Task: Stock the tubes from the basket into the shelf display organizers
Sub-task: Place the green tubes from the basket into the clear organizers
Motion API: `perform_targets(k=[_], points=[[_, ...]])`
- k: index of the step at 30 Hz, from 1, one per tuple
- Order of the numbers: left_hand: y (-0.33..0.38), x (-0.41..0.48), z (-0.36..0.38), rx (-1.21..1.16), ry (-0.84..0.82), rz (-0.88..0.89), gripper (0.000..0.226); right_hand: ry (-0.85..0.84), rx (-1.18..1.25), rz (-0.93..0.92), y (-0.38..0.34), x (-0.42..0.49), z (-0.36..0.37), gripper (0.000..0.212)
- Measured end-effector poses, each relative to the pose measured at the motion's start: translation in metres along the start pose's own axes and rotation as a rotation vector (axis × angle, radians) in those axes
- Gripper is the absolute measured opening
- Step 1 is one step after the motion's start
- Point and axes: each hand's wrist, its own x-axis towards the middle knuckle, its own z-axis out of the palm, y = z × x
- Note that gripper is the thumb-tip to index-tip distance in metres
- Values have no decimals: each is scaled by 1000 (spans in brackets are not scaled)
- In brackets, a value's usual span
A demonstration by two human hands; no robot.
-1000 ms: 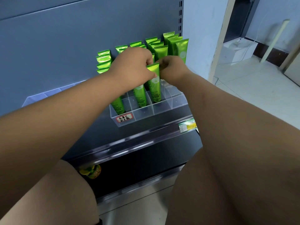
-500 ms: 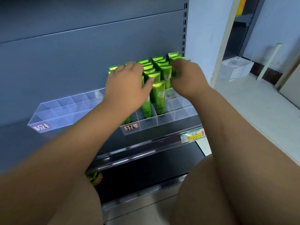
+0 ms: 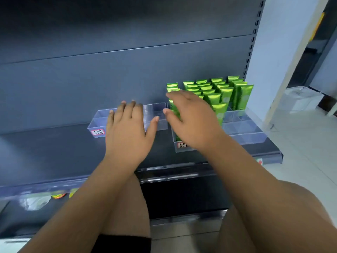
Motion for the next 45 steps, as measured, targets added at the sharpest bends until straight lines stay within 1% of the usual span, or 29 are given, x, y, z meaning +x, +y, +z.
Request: perform_targets(k=[3,7,11,14,18,21,24,26,28,31,35,39,42,45], points=[[-41,-27,-14,59,4,-79,66,-38,29,-88,-44,-5,22,49],[-102,-70,-36,125,47,-237,65,-99,114,-182,-117,-12,52,51],[-165,-123,-61,202,79,-412,66,-223,233,-272,-196,-25,93,56],[-215,-172,-80,249,84,-578,69,-315,326,-337,-256,-41,135,55],[-275,-249,-101,345,41,-775,68,-472,372,-443,-331,-64,188,52],[-309,-305,-108,391,-31,-910,65,-560,364,-537,-376,-74,213,48],[-335,-351,-104,390,-103,-1056,63,-727,333,-602,-405,-83,243,45],[-349,-377,-96,376,-128,-1128,60,-872,305,-563,-418,-89,269,39],[-361,-400,-84,352,-162,-1186,57,-981,261,-510,-433,-93,295,32],[-376,-429,-61,285,-241,-1268,53,-1076,223,-490,-457,-96,328,30],[-401,-449,-25,150,-320,-1389,51,-1198,187,-457,-482,-98,369,20],[-427,-458,21,-63,-406,-1463,51,-1320,208,-359,-508,-94,415,13],[-446,-458,59,-160,-517,-1476,50,-1410,141,-272,-520,-88,457,20],[-468,-461,92,-119,-660,-1463,47,-1460,120,-143,-530,-88,504,26]])
